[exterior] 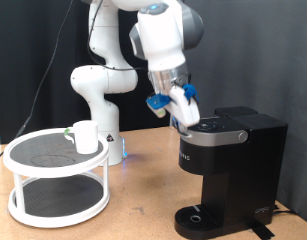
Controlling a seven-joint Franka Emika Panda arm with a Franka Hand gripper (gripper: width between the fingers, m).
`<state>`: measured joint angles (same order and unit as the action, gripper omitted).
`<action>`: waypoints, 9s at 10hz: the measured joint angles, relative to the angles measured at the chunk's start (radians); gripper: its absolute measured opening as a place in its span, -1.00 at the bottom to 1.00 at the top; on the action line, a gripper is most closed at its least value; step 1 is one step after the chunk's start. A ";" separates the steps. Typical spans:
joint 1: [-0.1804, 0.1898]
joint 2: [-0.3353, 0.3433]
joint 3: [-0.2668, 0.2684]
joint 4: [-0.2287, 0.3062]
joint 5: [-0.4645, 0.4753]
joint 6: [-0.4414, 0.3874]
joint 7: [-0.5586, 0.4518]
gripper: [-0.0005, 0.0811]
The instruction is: Make a cup of coffee with the keurig machine
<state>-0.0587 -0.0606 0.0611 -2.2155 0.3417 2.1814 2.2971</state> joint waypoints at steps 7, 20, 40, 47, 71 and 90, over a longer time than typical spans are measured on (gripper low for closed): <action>-0.008 0.031 -0.011 -0.027 0.069 0.064 -0.143 -0.99; -0.025 -0.126 -0.095 -0.233 0.434 0.050 -0.470 -0.99; -0.225 -0.510 -0.273 -0.355 0.125 -0.481 -0.477 -0.99; -0.354 -0.523 -0.440 -0.322 -0.006 -0.646 -0.556 -0.99; -0.443 -0.533 -0.497 -0.550 0.002 -0.212 -0.617 0.70; -0.443 -0.426 -0.497 -0.573 0.013 -0.102 -0.664 -0.95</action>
<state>-0.5012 -0.4865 -0.4358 -2.7889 0.3551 2.0790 1.6333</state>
